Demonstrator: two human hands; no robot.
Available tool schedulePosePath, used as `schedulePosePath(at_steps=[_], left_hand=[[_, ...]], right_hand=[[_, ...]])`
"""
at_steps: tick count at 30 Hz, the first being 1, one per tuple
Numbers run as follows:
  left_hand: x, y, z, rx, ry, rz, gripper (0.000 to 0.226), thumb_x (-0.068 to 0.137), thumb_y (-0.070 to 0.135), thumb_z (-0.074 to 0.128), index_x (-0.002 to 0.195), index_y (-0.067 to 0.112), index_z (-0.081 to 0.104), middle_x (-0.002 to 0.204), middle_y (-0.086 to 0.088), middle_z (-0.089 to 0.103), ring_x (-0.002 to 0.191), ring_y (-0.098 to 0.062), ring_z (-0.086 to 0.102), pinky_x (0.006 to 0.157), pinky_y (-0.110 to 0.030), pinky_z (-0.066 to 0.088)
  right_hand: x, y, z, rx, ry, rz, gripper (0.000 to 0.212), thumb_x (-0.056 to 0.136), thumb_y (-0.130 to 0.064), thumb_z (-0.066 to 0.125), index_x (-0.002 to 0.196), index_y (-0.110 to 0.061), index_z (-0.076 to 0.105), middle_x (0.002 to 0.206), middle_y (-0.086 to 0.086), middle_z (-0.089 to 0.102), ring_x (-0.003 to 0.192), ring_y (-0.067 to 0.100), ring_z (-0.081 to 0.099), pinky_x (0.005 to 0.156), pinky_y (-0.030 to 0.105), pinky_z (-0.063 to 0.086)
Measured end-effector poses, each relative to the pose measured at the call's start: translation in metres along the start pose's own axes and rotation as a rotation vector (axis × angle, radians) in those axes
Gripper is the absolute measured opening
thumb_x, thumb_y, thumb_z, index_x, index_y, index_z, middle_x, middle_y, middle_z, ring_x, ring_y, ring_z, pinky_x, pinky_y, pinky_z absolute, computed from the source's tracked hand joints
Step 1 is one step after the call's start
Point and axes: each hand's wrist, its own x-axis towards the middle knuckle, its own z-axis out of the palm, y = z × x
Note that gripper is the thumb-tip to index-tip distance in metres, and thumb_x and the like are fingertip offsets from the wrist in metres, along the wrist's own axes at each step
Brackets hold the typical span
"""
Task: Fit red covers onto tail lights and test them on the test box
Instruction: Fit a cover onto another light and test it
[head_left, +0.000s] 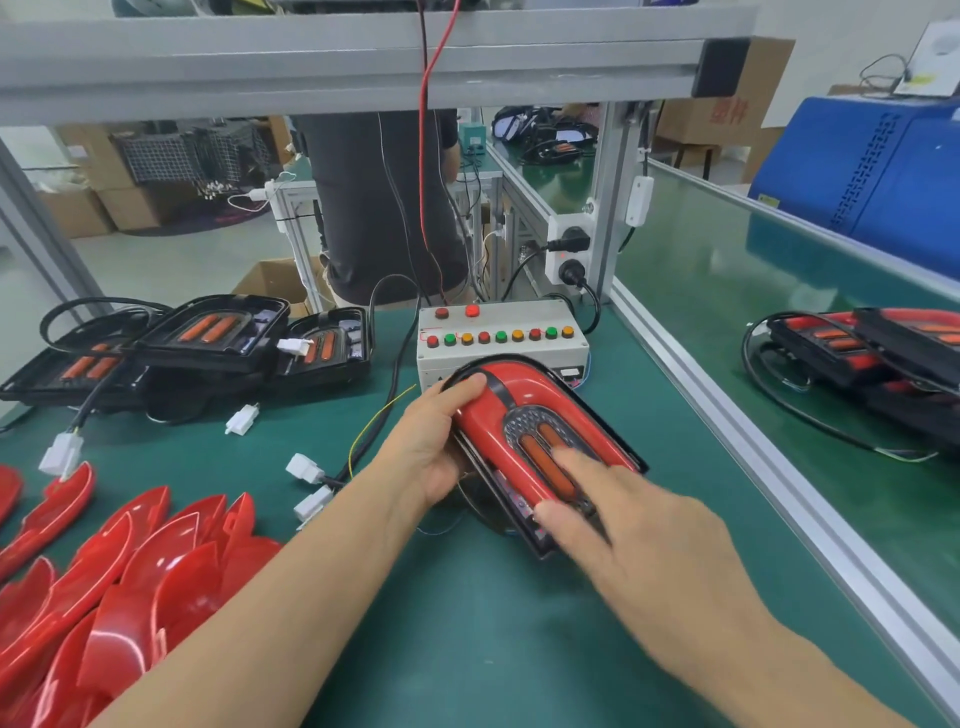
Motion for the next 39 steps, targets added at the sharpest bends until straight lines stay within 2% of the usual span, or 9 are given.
schedulePosePath(at_steps=[2,3,7,12,16,20,31,36,39], left_hand=[[-0.001,0.004,-0.004,-0.035,0.007,0.002,0.020,0.086,0.014,0.065,0.106,0.013,0.061,0.080,-0.009,0.074,0.066,-0.022,0.071,0.056,-0.038,0.058],[-0.001,0.004,-0.005,-0.042,0.002,0.009,0.021,0.085,0.014,0.065,0.106,0.014,0.061,0.081,-0.009,0.074,0.066,-0.022,0.072,0.056,-0.038,0.058],[-0.006,0.000,0.001,-0.048,-0.018,0.042,0.022,0.084,0.014,0.065,0.106,0.014,0.060,0.082,-0.007,0.074,0.068,-0.020,0.072,0.059,-0.038,0.058],[-0.012,0.001,0.009,0.015,-0.069,0.128,0.027,0.085,0.014,0.065,0.112,0.015,0.062,0.083,-0.004,0.073,0.067,-0.016,0.070,0.057,-0.031,0.056],[-0.017,0.000,0.008,0.055,-0.080,0.147,0.042,0.083,0.019,0.067,0.122,0.005,0.058,0.094,-0.010,0.072,0.075,-0.020,0.070,0.061,-0.032,0.056],[-0.022,-0.002,0.008,0.045,-0.093,0.163,0.047,0.075,0.023,0.070,0.117,0.004,0.062,0.093,-0.010,0.073,0.075,-0.019,0.070,0.060,-0.031,0.056],[-0.022,0.002,0.007,0.117,-0.089,0.135,0.032,0.079,0.025,0.068,0.107,0.010,0.068,0.092,-0.007,0.074,0.073,-0.017,0.069,0.058,-0.029,0.056],[-0.022,0.002,0.007,0.102,-0.033,0.135,0.034,0.079,0.019,0.068,0.110,0.005,0.067,0.099,-0.013,0.072,0.080,-0.023,0.067,0.075,-0.041,0.057],[-0.020,0.000,0.008,0.085,0.004,0.187,0.022,0.076,0.015,0.070,0.097,0.008,0.069,0.084,-0.008,0.073,0.068,-0.019,0.068,0.061,-0.032,0.058]], right_hand=[[-0.004,0.011,-0.010,0.303,-0.030,0.250,0.074,0.073,-0.089,0.018,0.085,-0.031,0.063,0.066,-0.014,0.059,0.059,0.007,0.053,0.059,0.029,0.043],[-0.004,0.016,-0.012,0.443,-0.096,0.386,0.078,0.069,-0.090,0.029,0.080,-0.022,0.065,0.063,-0.010,0.062,0.054,0.008,0.052,0.057,0.028,0.044],[-0.001,0.018,0.002,1.147,-0.428,0.638,0.066,0.055,-0.063,0.069,0.106,-0.021,0.069,0.100,0.001,0.075,0.085,0.014,0.073,0.072,0.032,0.059],[0.006,0.018,0.025,1.534,-0.367,0.675,0.071,0.057,-0.024,0.083,0.122,-0.008,0.059,0.102,0.006,0.075,0.093,0.022,0.072,0.072,0.032,0.059],[0.006,0.018,0.027,1.561,-0.370,0.653,0.061,0.061,-0.013,0.082,0.118,-0.003,0.063,0.105,0.013,0.073,0.084,0.021,0.071,0.069,0.031,0.059],[0.003,0.018,0.030,1.452,-0.323,0.599,0.061,0.057,-0.022,0.083,0.114,-0.011,0.065,0.104,0.006,0.075,0.087,0.017,0.072,0.070,0.027,0.058],[0.003,0.012,0.031,1.422,-0.309,0.562,0.058,0.053,-0.025,0.083,0.108,-0.013,0.069,0.101,0.005,0.075,0.091,0.018,0.072,0.080,0.031,0.056],[-0.002,0.011,0.033,1.335,-0.251,0.529,0.049,0.058,-0.027,0.090,0.102,-0.016,0.073,0.098,0.004,0.076,0.089,0.019,0.070,0.085,0.037,0.055],[-0.002,0.007,0.036,1.317,-0.199,0.543,0.041,0.057,-0.022,0.089,0.094,-0.014,0.075,0.090,0.007,0.076,0.081,0.019,0.070,0.082,0.039,0.056]])
